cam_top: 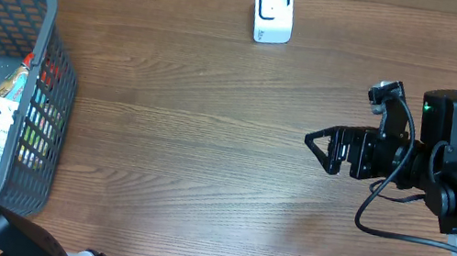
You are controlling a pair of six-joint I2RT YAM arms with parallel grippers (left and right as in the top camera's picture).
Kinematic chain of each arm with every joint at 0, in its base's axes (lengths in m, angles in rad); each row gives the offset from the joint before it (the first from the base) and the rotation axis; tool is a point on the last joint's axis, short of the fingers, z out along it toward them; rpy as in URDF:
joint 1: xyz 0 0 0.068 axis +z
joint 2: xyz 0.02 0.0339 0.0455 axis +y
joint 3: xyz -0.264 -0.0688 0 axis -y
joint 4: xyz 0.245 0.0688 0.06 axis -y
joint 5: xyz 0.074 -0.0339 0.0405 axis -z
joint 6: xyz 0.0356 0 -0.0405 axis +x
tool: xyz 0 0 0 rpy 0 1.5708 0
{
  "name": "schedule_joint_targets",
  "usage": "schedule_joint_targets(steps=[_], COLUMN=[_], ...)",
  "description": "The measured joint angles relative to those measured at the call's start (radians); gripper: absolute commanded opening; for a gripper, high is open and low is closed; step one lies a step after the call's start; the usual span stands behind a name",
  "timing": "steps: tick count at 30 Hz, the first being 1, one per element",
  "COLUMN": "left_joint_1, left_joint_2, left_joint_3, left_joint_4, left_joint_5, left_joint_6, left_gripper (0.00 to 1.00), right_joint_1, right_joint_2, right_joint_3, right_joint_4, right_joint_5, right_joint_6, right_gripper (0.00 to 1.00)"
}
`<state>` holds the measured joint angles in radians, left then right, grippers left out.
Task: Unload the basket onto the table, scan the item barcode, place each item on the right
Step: 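Move the left gripper into the basket and the right gripper forward, then grasp the white-green Pantene tube in the basket with the left gripper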
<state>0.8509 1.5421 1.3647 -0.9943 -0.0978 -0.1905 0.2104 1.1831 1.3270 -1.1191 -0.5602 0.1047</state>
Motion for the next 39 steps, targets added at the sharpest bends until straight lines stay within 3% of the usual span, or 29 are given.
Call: schedule_joint_targets(steps=[8,15,20,23,31,39], left_joint_1=[0.0,0.0,-0.004,-0.019,-0.024,-0.06], left_joint_2=[0.087,0.214,0.274,0.278,0.284,0.331], left_joint_3=[-0.124,-0.135,-0.135,-0.135,-0.118,0.051], left_joint_4=[0.156,0.175,0.181,0.186,0.17,-0.019], left_joint_5=[-0.002,-0.026,-0.01,0.011,0.018,0.019], left_joint_6=[0.252,0.322,0.357,0.371,0.351,0.305], left_gripper=[0.84,0.79,0.29,0.05,0.04,0.04], right_joint_1=[0.0,0.0,0.0,0.0,0.0,0.0], right_joint_2=[0.0,0.0,0.0,0.0,0.0,0.0], right_joint_3=[0.0,0.0,0.0,0.0,0.0,0.0], right_joint_4=[0.005,0.007,0.02,0.028,0.028,0.027], right_joint_5=[0.018,0.018,0.018,0.018,0.019,0.018], right_joint_6=[0.0,0.0,0.0,0.0,0.0,0.001], right_gripper=[1.0,1.0,1.0,1.0,1.0,1.0])
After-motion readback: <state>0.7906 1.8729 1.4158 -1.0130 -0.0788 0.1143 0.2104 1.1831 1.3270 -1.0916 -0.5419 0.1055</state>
